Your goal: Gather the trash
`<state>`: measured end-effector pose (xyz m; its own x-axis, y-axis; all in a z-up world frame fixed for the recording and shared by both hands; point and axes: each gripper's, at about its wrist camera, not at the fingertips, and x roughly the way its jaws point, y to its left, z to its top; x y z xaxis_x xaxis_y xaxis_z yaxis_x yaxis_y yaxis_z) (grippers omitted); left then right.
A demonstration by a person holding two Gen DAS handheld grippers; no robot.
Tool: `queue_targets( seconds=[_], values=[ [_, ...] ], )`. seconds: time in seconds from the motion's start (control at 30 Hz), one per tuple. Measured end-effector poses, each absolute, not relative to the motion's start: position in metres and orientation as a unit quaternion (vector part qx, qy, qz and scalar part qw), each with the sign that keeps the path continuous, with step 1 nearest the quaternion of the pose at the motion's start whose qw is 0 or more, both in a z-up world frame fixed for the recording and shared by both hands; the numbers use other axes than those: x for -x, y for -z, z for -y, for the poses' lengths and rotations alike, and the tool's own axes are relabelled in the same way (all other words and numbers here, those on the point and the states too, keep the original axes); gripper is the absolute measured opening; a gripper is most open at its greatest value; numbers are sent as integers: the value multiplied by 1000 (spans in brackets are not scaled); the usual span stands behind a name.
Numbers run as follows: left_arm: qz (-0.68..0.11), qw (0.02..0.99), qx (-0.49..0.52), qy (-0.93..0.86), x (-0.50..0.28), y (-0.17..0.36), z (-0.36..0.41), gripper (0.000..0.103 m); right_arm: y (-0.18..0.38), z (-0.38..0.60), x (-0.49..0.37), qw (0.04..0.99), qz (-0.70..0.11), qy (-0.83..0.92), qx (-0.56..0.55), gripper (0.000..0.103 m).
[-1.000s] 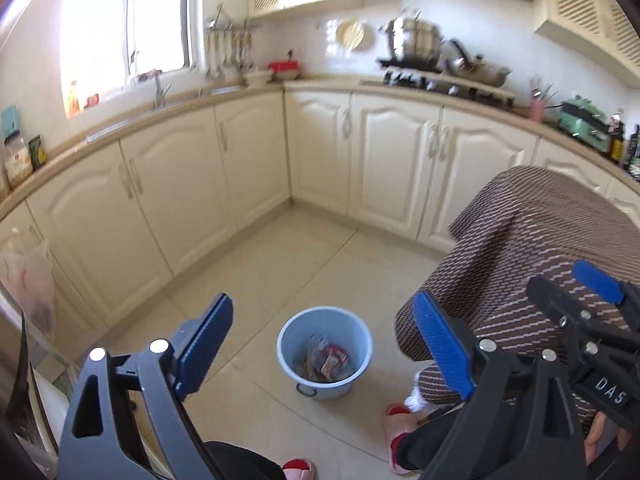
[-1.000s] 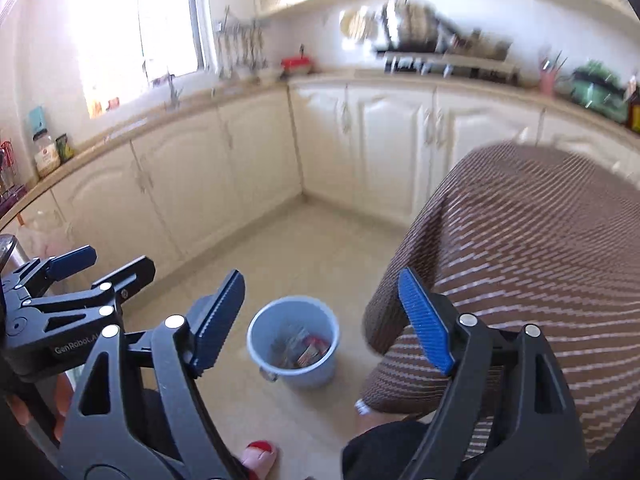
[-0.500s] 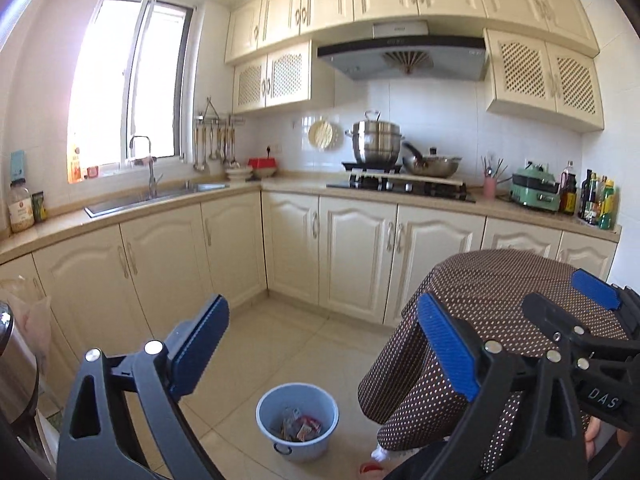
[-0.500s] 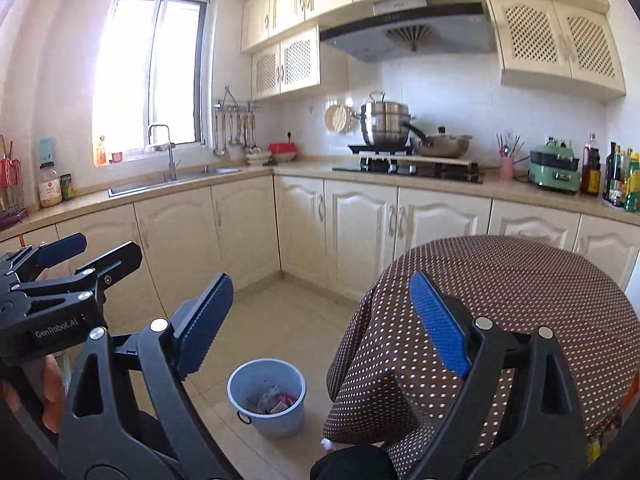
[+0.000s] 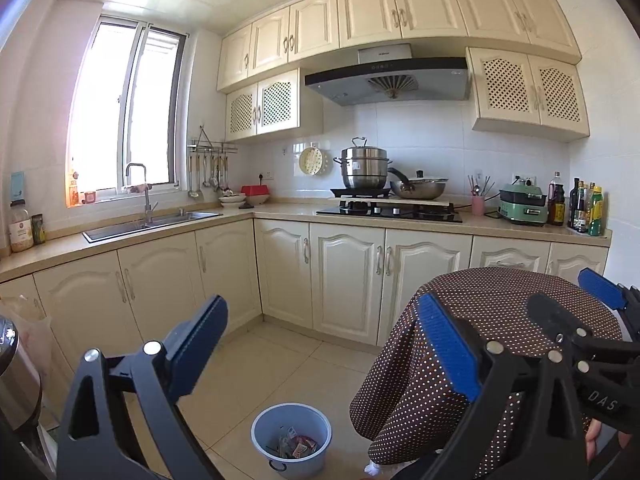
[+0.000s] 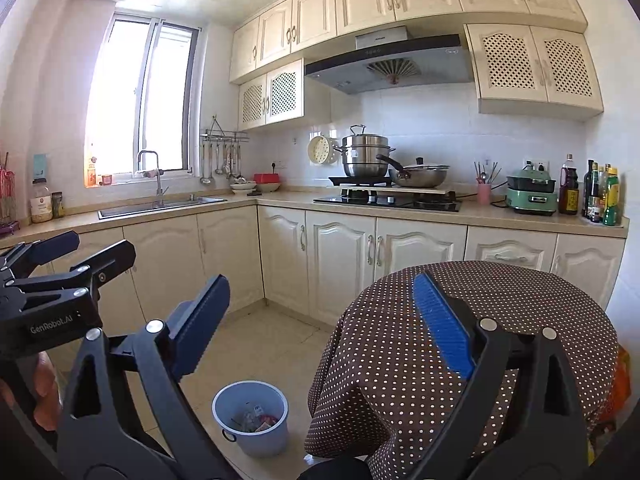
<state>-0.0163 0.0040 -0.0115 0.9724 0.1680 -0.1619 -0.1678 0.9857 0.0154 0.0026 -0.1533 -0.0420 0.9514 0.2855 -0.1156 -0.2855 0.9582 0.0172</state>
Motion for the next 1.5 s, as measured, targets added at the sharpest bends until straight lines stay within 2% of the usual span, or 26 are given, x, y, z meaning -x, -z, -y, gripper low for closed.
queue_targets(
  seconds=[1.5],
  values=[
    [-80, 994, 3, -79, 20, 17, 3, 95, 49, 163, -7, 988, -63, -141, -11, 93]
  ],
)
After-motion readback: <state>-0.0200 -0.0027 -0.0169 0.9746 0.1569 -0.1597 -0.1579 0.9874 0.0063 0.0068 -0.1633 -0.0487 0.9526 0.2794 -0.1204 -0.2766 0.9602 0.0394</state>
